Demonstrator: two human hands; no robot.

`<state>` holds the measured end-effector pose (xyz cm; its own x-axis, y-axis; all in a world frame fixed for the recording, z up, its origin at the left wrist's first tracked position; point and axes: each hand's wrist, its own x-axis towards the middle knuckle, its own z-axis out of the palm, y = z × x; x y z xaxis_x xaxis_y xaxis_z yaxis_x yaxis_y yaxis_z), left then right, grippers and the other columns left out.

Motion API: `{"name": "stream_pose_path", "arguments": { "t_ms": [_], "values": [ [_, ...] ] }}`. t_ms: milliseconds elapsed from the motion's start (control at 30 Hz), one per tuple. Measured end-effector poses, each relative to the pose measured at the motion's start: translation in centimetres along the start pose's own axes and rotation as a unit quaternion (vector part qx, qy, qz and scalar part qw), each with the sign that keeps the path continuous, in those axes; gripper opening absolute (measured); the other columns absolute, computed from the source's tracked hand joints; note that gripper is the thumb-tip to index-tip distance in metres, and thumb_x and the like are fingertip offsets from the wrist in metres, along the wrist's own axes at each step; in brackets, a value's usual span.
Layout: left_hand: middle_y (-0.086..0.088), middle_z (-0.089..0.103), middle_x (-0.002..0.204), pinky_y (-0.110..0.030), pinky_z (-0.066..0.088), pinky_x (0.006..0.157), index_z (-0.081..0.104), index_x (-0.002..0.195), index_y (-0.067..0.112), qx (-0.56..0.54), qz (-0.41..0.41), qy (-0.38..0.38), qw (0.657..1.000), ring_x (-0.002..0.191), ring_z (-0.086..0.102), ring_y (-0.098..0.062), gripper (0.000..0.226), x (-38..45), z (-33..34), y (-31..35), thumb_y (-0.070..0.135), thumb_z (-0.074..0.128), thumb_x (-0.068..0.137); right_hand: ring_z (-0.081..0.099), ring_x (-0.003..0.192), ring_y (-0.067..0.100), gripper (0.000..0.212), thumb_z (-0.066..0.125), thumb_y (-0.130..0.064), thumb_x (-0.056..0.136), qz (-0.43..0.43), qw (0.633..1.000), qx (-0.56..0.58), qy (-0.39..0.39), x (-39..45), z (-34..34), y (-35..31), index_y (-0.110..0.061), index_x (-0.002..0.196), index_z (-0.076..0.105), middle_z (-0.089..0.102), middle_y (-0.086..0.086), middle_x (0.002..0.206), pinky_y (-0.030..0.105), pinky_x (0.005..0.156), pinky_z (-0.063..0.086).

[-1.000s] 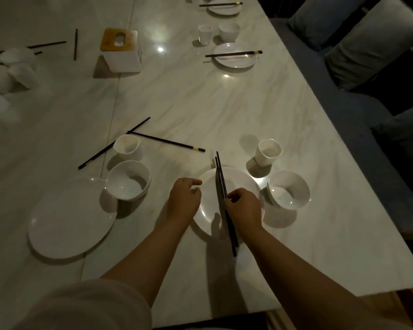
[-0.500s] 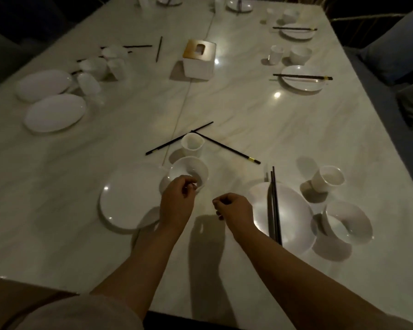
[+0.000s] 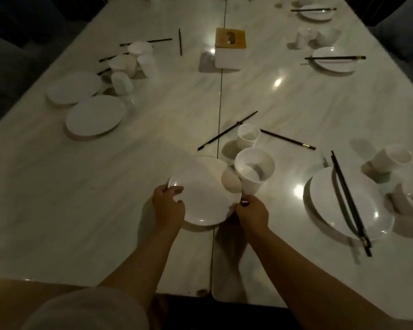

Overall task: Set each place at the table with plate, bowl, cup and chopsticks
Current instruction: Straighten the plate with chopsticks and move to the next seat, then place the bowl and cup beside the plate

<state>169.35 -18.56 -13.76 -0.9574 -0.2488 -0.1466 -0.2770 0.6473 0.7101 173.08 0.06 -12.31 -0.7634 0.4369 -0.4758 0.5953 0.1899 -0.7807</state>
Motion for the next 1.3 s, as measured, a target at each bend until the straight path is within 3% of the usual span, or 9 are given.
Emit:
{"name": "stream_pose_path", "arguments": {
  "t_ms": [167,300,500,633,733,867,967,1133,1300],
  "values": [
    [-0.012,0.050,0.127,-0.014,0.031,0.096,0.066,0.113,0.007,-0.030,-0.015,0.019,0.999,0.116,0.053,-0.026,0.042,0.5,-2.3,-1.8,-0.009,0.061,0.075,0.060,0.080,0.015,0.020,0.061,-0.011,0.089,-0.013,0.999,-0.036,0.004,-0.6,2.6,-0.6,-0.013,0.109,0.061,0.062,0.001,0.098,0.018,0.066,0.050],
    [-0.015,0.052,0.121,-0.016,0.032,0.095,0.068,0.107,0.007,-0.043,-0.022,0.081,0.996,0.113,0.053,-0.027,0.039,0.9,-4.4,-3.8,-0.010,0.063,0.073,0.066,0.088,0.020,0.023,0.064,-0.016,0.088,-0.045,0.996,-0.073,-0.020,-0.8,5.6,-1.9,-0.013,0.110,0.063,0.068,0.005,0.103,0.034,0.086,0.056],
    [-0.016,0.054,0.122,-0.006,0.026,0.090,0.069,0.106,0.011,-0.036,-0.045,0.088,0.994,0.117,0.048,-0.026,0.041,1.6,-5.8,-6.0,-0.011,0.061,0.072,0.067,0.089,0.022,0.028,0.065,-0.013,0.087,-0.047,0.995,-0.059,-0.062,-0.3,8.3,-3.5,-0.015,0.115,0.064,0.068,0.007,0.106,0.041,0.085,0.058],
    [-0.013,0.029,0.151,-0.027,0.032,0.110,0.067,0.109,0.020,-0.028,-0.052,0.056,0.997,0.139,0.034,-0.026,0.042,1.4,-6.0,-5.4,-0.008,0.058,0.078,0.067,0.094,0.023,0.032,0.065,-0.016,0.088,-0.038,0.997,-0.043,-0.052,-0.4,8.7,-3.2,-0.016,0.119,0.064,0.068,0.008,0.111,0.040,0.091,0.055],
    [-0.005,0.024,0.155,-0.041,0.042,0.107,0.065,0.103,0.028,-0.047,-0.011,0.047,0.998,0.137,0.039,-0.027,0.040,1.3,-5.7,-3.6,-0.005,0.058,0.081,0.065,0.094,0.020,0.027,0.059,-0.017,0.092,-0.047,0.997,-0.050,-0.032,-0.5,8.2,-3.0,-0.016,0.118,0.065,0.068,0.006,0.112,0.032,0.091,0.053],
    [-0.003,0.059,0.128,-0.017,0.038,0.095,0.068,0.111,0.015,-0.089,0.054,-0.022,0.994,0.120,0.053,-0.016,0.032,1.0,-4.3,0.2,0.000,0.055,0.087,0.063,0.081,0.018,0.016,0.049,-0.011,0.096,0.046,0.993,0.093,0.056,-0.1,6.1,-2.3,-0.010,0.103,0.063,0.065,0.008,0.101,0.023,0.069,0.053],
    [-0.001,0.067,0.116,-0.018,0.042,0.094,0.068,0.113,0.015,-0.152,0.040,-0.095,0.983,0.108,0.060,-0.012,0.029,0.9,-2.3,3.0,0.004,0.052,0.092,0.065,0.077,0.021,0.015,0.047,-0.014,0.097,0.121,0.965,0.188,0.135,0.8,3.7,-1.7,-0.006,0.109,0.054,0.065,0.014,0.103,0.022,0.057,0.052],
    [0.003,0.064,0.126,-0.038,0.045,0.105,0.063,0.123,0.023,-0.177,0.012,-0.210,0.961,0.117,0.057,-0.015,0.032,2.2,1.6,7.6,0.018,0.053,0.093,0.057,0.116,0.030,0.046,0.051,-0.028,0.095,0.081,0.948,0.266,0.153,3.3,-0.5,-2.0,-0.028,0.138,0.035,0.050,0.008,0.137,0.049,0.094,0.052],
    [-0.002,0.053,0.138,-0.047,0.042,0.107,0.050,0.135,0.028,-0.201,-0.020,-0.303,0.931,0.126,0.050,-0.023,0.047,3.4,4.2,10.8,0.029,0.054,0.088,0.057,0.113,0.028,0.052,0.050,-0.026,0.096,0.051,0.969,0.231,0.073,5.1,-2.9,-2.7,-0.029,0.144,0.031,0.050,0.004,0.135,0.050,0.092,0.053]
  ]
}}
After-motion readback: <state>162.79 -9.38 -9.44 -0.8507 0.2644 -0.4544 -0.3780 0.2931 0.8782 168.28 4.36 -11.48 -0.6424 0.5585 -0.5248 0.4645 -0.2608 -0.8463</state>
